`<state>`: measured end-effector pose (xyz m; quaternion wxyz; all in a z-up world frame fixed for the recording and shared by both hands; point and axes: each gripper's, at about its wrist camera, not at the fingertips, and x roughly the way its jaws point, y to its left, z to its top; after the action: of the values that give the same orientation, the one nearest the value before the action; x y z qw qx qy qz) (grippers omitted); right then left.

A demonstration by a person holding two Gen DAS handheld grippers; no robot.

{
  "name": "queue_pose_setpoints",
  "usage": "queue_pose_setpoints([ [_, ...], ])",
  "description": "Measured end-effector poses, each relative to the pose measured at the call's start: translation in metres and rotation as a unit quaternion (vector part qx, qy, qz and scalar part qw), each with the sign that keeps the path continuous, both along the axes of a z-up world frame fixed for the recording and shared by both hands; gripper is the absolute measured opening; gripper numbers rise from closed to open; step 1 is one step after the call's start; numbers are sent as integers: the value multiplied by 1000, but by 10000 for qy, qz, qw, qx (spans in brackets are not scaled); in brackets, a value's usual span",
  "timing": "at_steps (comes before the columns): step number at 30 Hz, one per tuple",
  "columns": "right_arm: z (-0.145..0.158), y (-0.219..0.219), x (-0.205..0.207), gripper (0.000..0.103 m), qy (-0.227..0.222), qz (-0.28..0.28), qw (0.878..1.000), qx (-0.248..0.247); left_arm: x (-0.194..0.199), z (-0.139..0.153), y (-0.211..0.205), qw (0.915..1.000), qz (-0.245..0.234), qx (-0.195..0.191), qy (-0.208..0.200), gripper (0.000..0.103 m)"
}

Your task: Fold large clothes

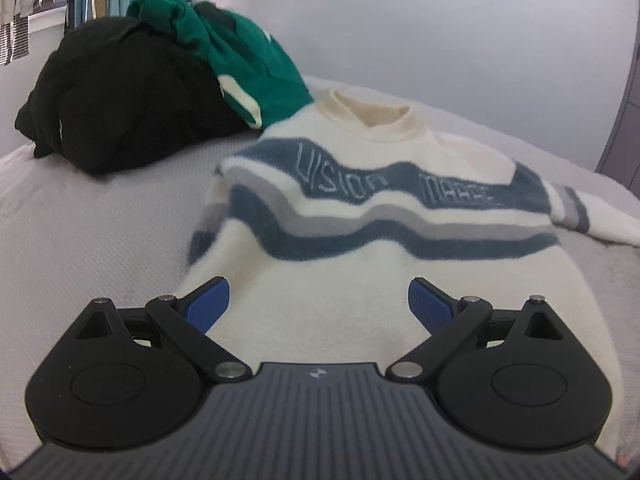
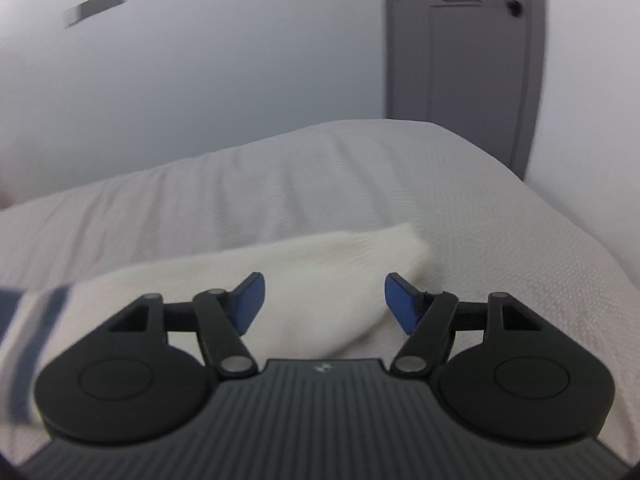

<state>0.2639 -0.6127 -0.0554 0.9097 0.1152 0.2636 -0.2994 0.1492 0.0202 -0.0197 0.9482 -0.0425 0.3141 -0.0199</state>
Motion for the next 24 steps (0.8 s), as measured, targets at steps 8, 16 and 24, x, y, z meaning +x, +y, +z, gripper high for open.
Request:
queue_pose_setpoints([
  [8, 63, 121, -24, 68, -218, 1166, 9928, -185, -34, 28, 13, 9990, -105, -138, -421, 98],
  [16, 113, 273, -75, 68, -360, 2523, 9670, -39, -62, 42, 31, 9964, -203, -355, -738, 98],
  [24, 131, 406, -129, 68, -674, 3518, 9332, 299, -88, 59, 51, 9922, -178, -495, -1131, 98],
])
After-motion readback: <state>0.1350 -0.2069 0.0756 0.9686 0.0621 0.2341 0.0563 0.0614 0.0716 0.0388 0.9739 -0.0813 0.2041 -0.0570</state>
